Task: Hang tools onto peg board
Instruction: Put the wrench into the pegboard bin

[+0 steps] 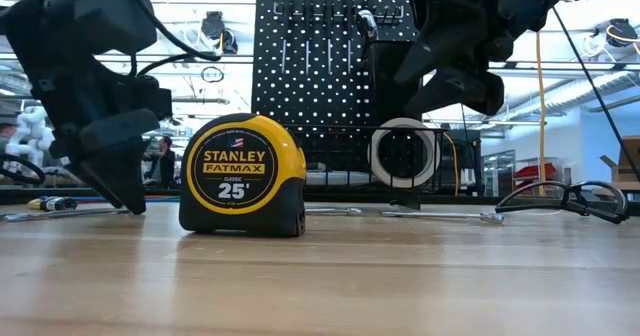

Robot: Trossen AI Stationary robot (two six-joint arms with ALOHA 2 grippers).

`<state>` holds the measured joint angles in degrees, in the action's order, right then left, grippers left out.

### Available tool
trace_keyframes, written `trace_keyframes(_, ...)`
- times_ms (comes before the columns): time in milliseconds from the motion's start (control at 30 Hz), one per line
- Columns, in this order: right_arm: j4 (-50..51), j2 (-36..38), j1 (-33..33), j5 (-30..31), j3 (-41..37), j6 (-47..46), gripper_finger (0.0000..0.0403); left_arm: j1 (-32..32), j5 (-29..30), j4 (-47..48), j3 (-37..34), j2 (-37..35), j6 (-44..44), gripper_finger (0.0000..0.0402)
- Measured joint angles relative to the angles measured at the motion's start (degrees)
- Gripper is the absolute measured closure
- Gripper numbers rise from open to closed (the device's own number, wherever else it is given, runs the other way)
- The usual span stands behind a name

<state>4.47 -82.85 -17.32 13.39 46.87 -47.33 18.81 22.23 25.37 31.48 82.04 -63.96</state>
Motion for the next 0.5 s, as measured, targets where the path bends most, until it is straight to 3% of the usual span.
trace_keyframes(300,0.0,0.0,0.0,0.0,0.0,0.0,0.0204,0.0,2.1,-1.6,0.0,0.4,-0.1,0.0345)
trace_keyframes(500,0.0,0.0,0.0,0.0,0.0,0.0,0.0204,-0.1,3.3,-3.9,-0.1,-0.4,2.0,0.0363)
